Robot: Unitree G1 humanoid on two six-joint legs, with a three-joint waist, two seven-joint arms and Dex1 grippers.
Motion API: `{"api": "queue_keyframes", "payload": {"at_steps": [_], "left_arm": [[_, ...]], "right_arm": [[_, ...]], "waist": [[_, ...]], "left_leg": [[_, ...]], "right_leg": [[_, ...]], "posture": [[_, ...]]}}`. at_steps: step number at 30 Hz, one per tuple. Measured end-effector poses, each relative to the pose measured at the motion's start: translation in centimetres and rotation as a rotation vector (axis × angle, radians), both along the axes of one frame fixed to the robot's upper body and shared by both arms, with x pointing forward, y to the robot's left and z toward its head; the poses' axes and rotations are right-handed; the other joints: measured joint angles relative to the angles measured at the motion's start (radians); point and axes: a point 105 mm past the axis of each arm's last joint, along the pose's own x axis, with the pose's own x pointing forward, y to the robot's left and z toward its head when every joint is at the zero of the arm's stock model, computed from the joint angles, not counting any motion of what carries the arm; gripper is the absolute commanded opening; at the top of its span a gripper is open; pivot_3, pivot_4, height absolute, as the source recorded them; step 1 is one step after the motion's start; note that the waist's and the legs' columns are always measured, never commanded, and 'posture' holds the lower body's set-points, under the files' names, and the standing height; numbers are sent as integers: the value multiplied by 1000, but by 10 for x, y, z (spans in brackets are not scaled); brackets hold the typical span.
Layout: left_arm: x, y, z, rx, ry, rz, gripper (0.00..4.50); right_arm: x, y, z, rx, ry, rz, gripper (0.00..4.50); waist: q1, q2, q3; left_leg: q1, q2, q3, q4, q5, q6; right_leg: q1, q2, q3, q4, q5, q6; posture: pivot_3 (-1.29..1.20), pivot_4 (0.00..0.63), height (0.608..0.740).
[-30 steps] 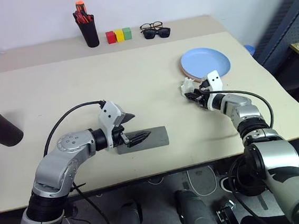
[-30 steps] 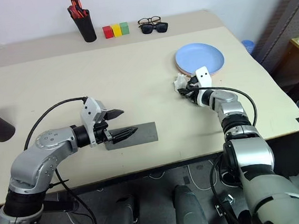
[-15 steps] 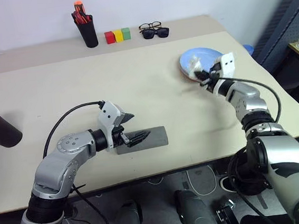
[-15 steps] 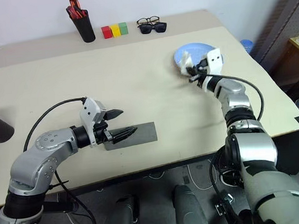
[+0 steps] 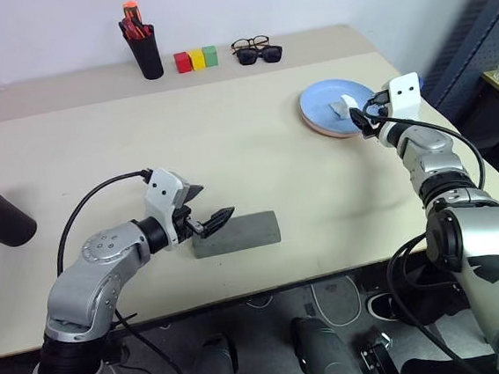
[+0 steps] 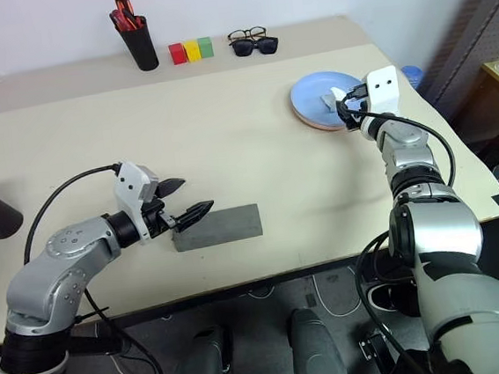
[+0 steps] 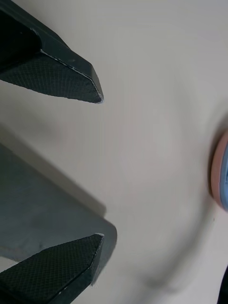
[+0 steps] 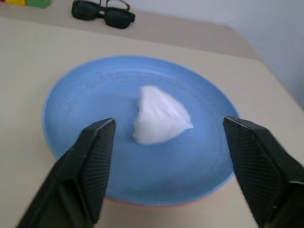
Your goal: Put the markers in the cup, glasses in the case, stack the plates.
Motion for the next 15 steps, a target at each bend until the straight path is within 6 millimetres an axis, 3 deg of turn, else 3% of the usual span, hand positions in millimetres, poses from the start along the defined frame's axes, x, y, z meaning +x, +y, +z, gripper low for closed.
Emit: {"api": "queue_keyframes", "payload": {"at_steps": [5,8,11,15], "left_arm": [[7,19,15,-21,-222,172,4500],[7,41,23,-34,-339,316,4500],[4,59,22,-50,-365,386,4500],[-10,80,5,-88,-294,421,4500]], "right_arm": [[-8,-2,11,9,-91,79,3401],[-25,-1,5,-20,-133,200,3401],[-54,-4,-17,-45,-88,319,3401],[-111,-14,-40,-91,32,409,3401]], "waist": [[2,0,0],[6,0,0],[15,0,0],[28,1,-1]], "left_leg": [[0,0,0,-1,0,0],[0,0,0,-1,0,0],[0,0,0,-1,0,0],[0,0,0,0,0,0]], "right_leg": [[0,0,0,-1,1,1],[0,0,0,-2,2,4],[0,0,0,-2,2,4],[0,0,0,-1,-1,0]], "posture": [[0,150,740],[0,150,740],[0,150,740],[0,150,740]]}}
